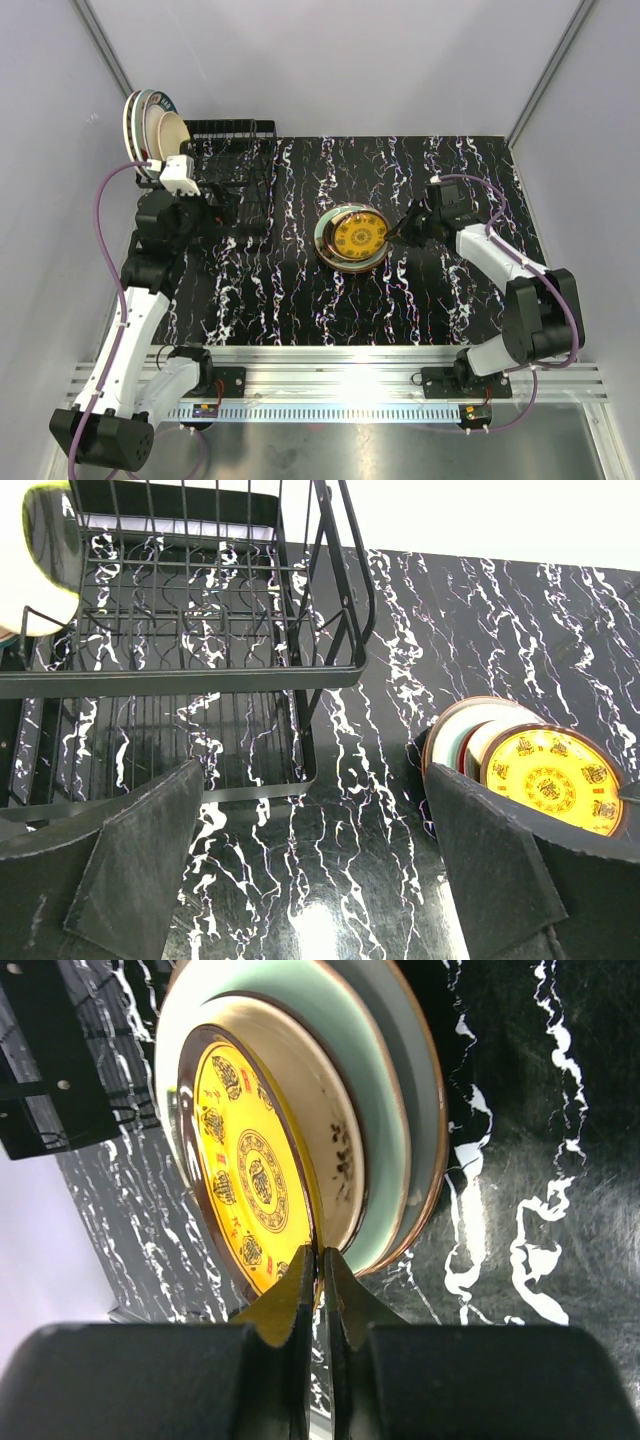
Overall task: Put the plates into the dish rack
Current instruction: Grab a plate with the right arm
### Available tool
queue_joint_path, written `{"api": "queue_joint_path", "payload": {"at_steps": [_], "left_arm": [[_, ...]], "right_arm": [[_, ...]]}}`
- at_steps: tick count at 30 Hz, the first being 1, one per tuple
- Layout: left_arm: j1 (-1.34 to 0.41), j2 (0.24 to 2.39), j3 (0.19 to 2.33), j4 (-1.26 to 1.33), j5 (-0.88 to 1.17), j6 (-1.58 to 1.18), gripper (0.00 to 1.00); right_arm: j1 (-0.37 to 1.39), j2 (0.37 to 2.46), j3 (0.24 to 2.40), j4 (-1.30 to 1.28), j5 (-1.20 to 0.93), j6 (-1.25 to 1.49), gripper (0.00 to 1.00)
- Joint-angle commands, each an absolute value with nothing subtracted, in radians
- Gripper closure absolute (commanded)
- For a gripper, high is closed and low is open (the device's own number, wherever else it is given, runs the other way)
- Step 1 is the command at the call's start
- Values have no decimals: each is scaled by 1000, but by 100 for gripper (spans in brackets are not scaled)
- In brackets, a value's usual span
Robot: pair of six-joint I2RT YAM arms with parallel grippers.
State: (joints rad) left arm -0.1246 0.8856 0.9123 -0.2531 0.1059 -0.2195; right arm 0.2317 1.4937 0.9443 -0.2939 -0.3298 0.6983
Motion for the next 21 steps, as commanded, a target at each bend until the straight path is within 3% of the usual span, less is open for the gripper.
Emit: {"api": "queue_joint_path", "payload": {"at_steps": [1, 12, 15, 21], "left_arm": [[-129, 887, 940, -213, 155, -247, 4], [-181, 972, 873, -143, 451, -473, 1], [-184, 1003, 804, -115, 517, -578, 5], [-302, 1031, 701, -29, 453, -685, 9]], "right_arm": [[229, 1430, 966, -296, -340, 725, 100], [230, 1270, 744, -75, -471, 922, 100], [229, 1226, 697, -12, -488, 936, 100], [232, 1203, 640, 83, -549, 966, 100]]}}
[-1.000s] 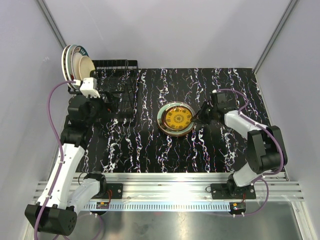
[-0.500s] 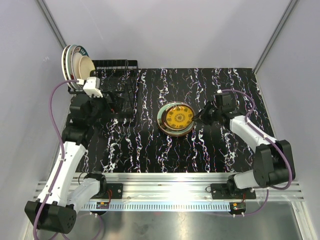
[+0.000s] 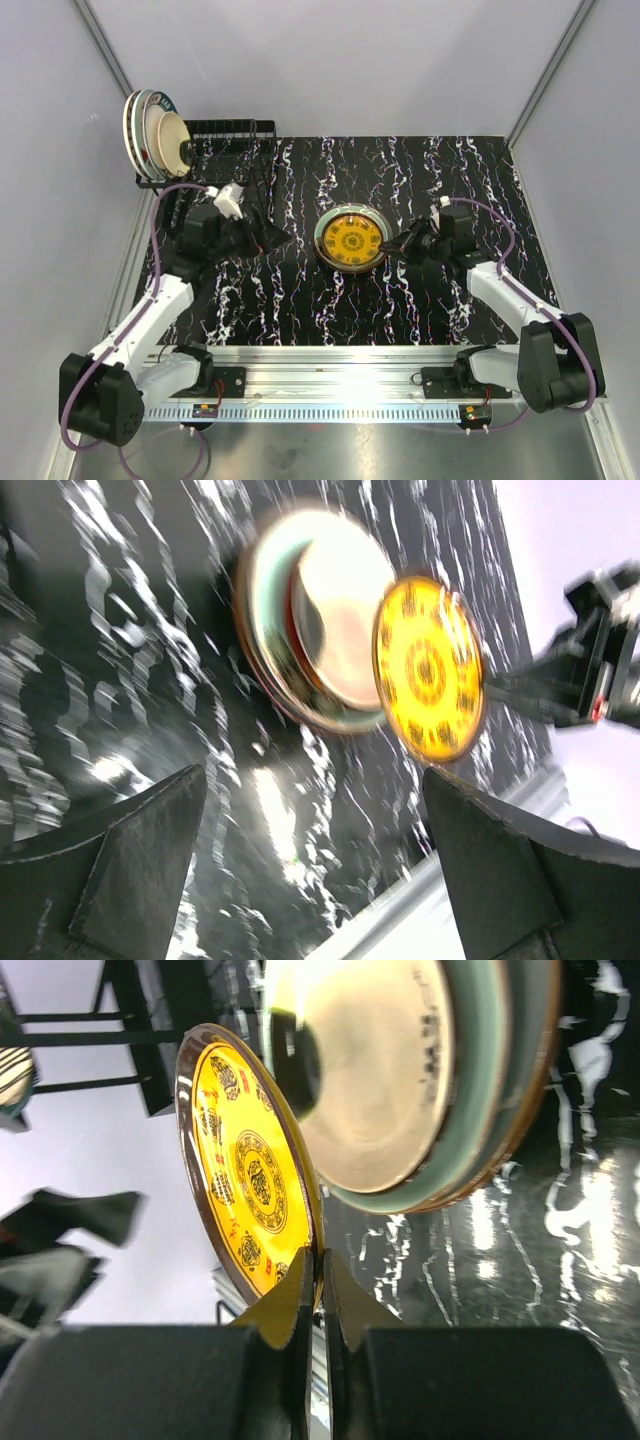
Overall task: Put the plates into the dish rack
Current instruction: Grab a plate with the right arm, then pass the plate from the right arm to the left
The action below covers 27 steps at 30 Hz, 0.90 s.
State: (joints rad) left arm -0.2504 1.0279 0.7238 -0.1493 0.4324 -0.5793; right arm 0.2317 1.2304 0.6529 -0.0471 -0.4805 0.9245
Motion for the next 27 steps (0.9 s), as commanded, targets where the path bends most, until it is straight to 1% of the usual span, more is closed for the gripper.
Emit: {"api": "queue_joint_path", "payload": {"at_steps": [1, 6, 11, 14, 17, 18, 20, 21, 24, 25, 27], "left_arm": [[-342, 1038, 680, -11, 445, -698, 9], [-408, 1124, 638, 110, 434, -791, 14], [-483, 1208, 649, 176, 410, -821, 16], [-508, 1267, 653, 219, 408, -848, 20], [-531, 1324, 666, 239, 400, -861, 28], [-535, 1336, 670, 250, 403, -867, 35], [-543, 1364, 672, 284, 408, -888, 42], [-549, 1371, 673, 296, 411, -893, 50], [-557, 1388, 675, 324, 416, -911, 66], [-557, 1390, 673, 327, 416, -916, 78], [-557, 1384, 664, 348, 422, -926, 85]], "right_arm": [[232, 1201, 629, 97, -554, 968, 100], [232, 1193, 595, 144, -598, 974, 100], [238, 1167, 545, 204, -635, 994, 100], [241, 1155, 531, 216, -649, 999, 100], [242, 1132, 520, 216, -652, 999, 100], [241, 1128, 519, 215, -653, 999, 100], [244, 1124, 514, 215, -666, 996, 100], [244, 1124, 508, 221, -670, 997, 100], [245, 1123, 502, 218, -675, 991, 100], [245, 1120, 499, 216, -673, 989, 100], [248, 1117, 492, 216, -670, 985, 100]]}}
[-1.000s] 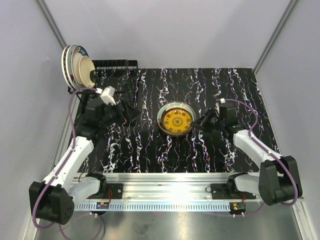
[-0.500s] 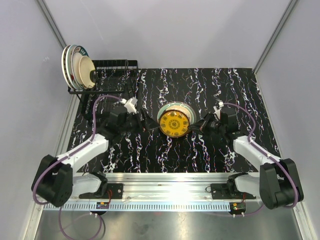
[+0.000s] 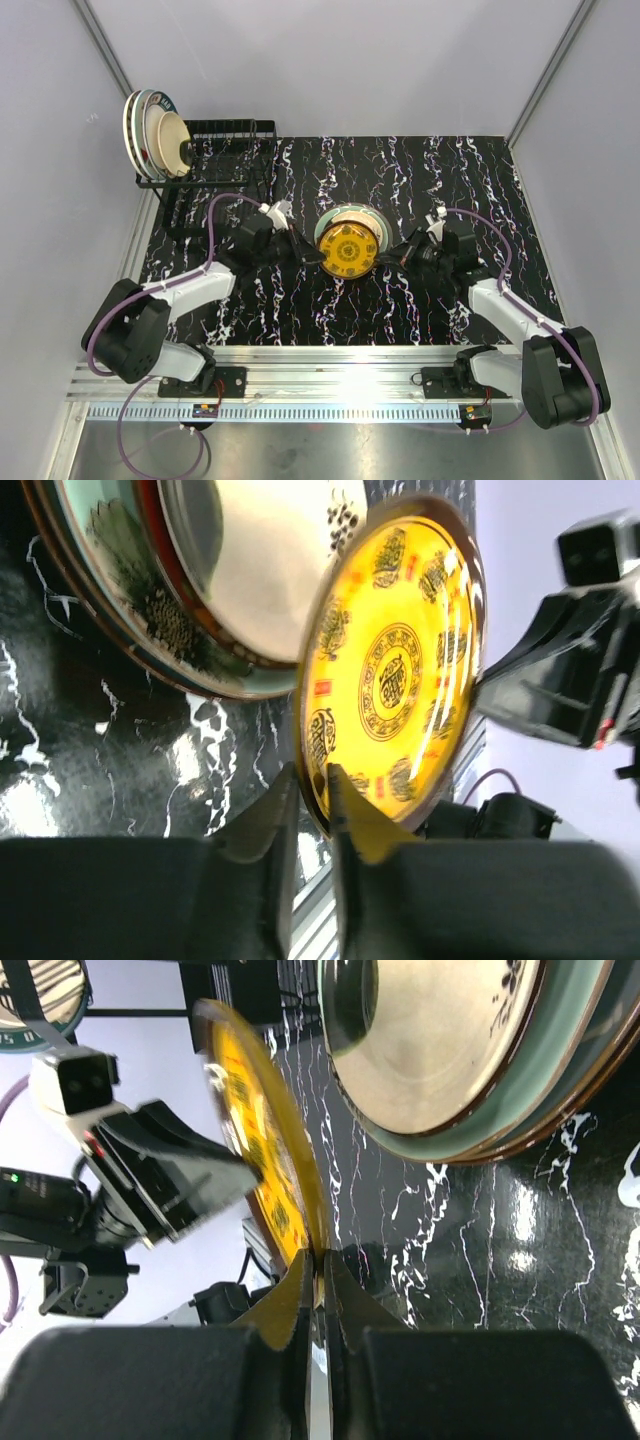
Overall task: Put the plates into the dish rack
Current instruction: Pass the plate from the right arm to the left, then insert the plate into the dish rack
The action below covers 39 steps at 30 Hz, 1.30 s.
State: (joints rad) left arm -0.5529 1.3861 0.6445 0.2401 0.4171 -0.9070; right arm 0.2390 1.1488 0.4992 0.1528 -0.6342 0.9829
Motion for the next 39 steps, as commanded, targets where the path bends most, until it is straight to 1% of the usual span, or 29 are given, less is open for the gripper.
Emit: {"api": "queue_joint_path", "payload": {"at_steps": [1, 4, 5, 6, 8, 9, 10, 11, 13, 14, 16, 19, 20, 22, 23, 25, 26, 28, 29, 30, 32, 33, 34, 36, 38, 39], "left_arm": [[-558, 1379, 658, 376, 426, -934, 89], [-557, 1364, 650, 383, 434, -953, 94], [-558, 1359, 650, 383, 434, -953, 100], [-558, 1355, 650, 383, 434, -953, 100], [-558, 1341, 658, 358, 428, -940, 100], [-557, 1332, 672, 338, 420, -931, 100], [-557, 1306, 681, 274, 407, -917, 100], [-557, 1289, 693, 238, 364, -881, 100], [-557, 1225, 733, 168, 319, -844, 100], [-557, 1203, 751, 79, 264, -801, 100], [-558, 1140, 822, -48, 204, -755, 100], [-557, 1056, 922, -156, 82, -671, 100], [-555, 1039, 951, -225, 14, -626, 100], [-555, 1003, 1094, -334, -100, -548, 100], [-555, 994, 1095, -368, -138, -517, 100], [-555, 989, 1222, -475, -224, -460, 100], [-554, 994, 1311, -510, -309, -406, 100], [-549, 1009, 1391, -582, -395, -353, 100], [-546, 1015, 1455, -597, -475, -298, 100], [-540, 1020, 1482, -604, -517, -269, 100], [-528, 1038, 1528, -623, -610, -203, 100], [-506, 1048, 1560, -623, -632, -183, 100], [-491, 1051, 1578, -620, -661, -155, 100], [-442, 1058, 1585, -611, -687, -131, 100], [-407, 1069, 1592, -592, -689, -103, 100], [-375, 1087, 1598, -589, -692, -98, 100]], "right_arm": [[249, 1115, 491, 215, -669, 980, 100], [252, 1118, 486, 210, -667, 969, 100], [253, 1118, 486, 209, -667, 968, 100], [253, 1120, 486, 206, -666, 965, 100], [253, 1120, 489, 193, -660, 953, 85], [253, 1118, 498, 169, -658, 945, 79], [253, 1115, 506, 154, -650, 922, 67], [253, 1111, 512, 135, -646, 910, 63], [253, 1095, 532, 89, -635, 878, 58], [253, 1088, 538, 75, -621, 868, 55], [253, 1074, 552, 43, -611, 841, 53], [253, 1069, 561, 23, -606, 819, 52], [253, 1071, 563, 21, -606, 815, 51], [253, 1078, 560, 29, -610, 808, 51], [255, 1081, 558, 31, -614, 805, 51], [253, 1089, 555, 35, -623, 793, 51], [253, 1091, 555, 35, -626, 787, 51], [253, 1094, 557, 32, -630, 767, 51], [253, 1094, 557, 29, -630, 761, 51], [255, 1095, 560, 26, -630, 746, 54], [253, 1100, 563, 20, -634, 729, 62], [253, 1101, 568, 12, -632, 712, 69], [253, 1107, 571, 9, -632, 703, 79], [253, 1112, 580, 8, -632, 677, 92], [253, 1121, 584, -28, -632, 661, 100], [253, 1124, 591, -38, -630, 646, 100]]}}
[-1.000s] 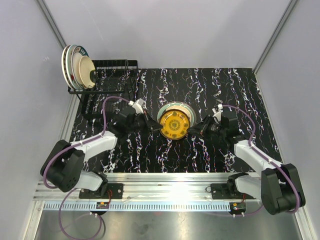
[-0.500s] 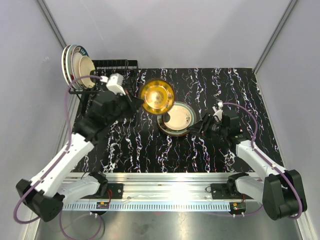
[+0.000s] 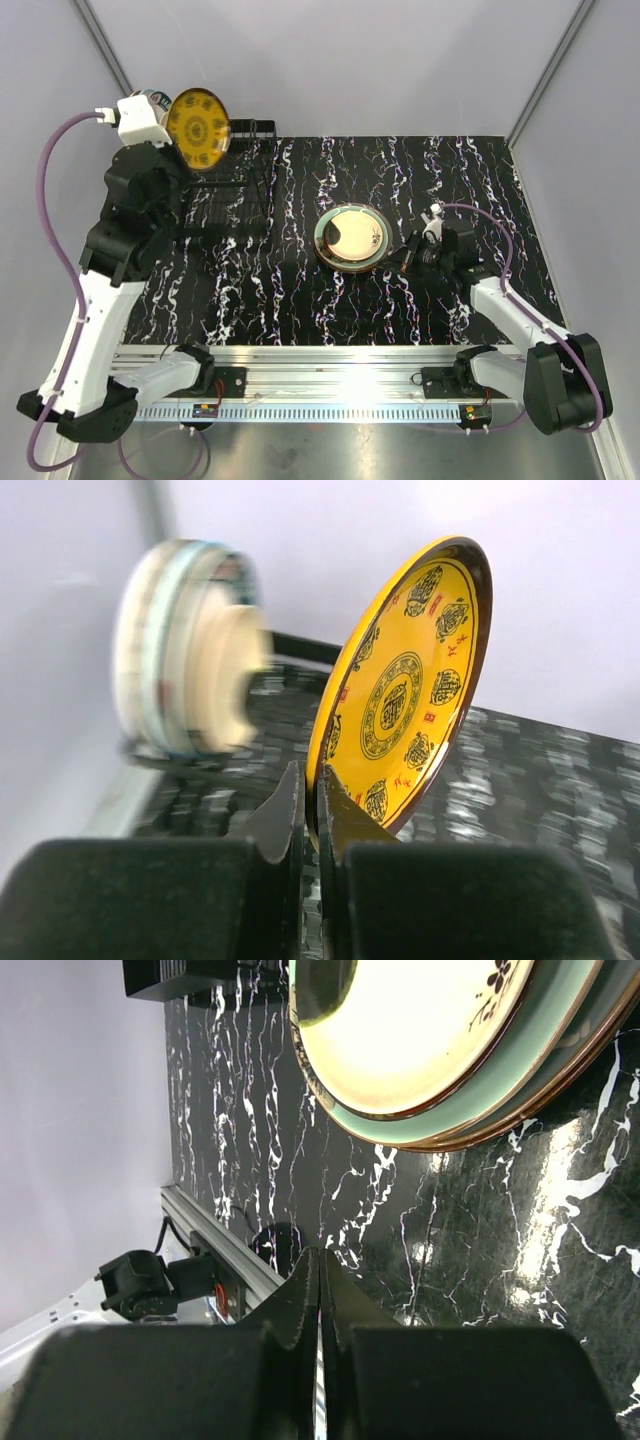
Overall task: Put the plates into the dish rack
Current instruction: Insert the plate into the dish rack
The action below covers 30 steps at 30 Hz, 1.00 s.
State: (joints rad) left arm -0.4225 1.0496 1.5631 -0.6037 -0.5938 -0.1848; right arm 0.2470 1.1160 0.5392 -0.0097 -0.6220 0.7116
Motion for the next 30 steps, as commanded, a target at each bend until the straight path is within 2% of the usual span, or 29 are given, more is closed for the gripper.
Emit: {"api": "queue_joint_path", "payload": {"at_steps": [1, 5, 7, 10, 19, 30], "left_arm": [[-359, 1097, 1604, -586, -692, -94, 100], [-315, 1143, 1615, -549, -727, -42, 100], [-302, 1169, 1623, -525, -748, -22, 100], [-290, 1209, 1629, -485, -785, 31, 100], [-255, 1330, 1641, -400, -808, 124, 100], [-203, 1408, 1575, -339, -721, 143, 100]], "right_arm": [[253, 1132, 592, -41, -630, 643, 100], [253, 1149, 589, -15, -646, 646, 100], [253, 1163, 592, -12, -649, 641, 87], [253, 1178, 594, -8, -647, 637, 79], [253, 1239, 600, 26, -650, 630, 75], [253, 1269, 606, 26, -643, 620, 75]]}}
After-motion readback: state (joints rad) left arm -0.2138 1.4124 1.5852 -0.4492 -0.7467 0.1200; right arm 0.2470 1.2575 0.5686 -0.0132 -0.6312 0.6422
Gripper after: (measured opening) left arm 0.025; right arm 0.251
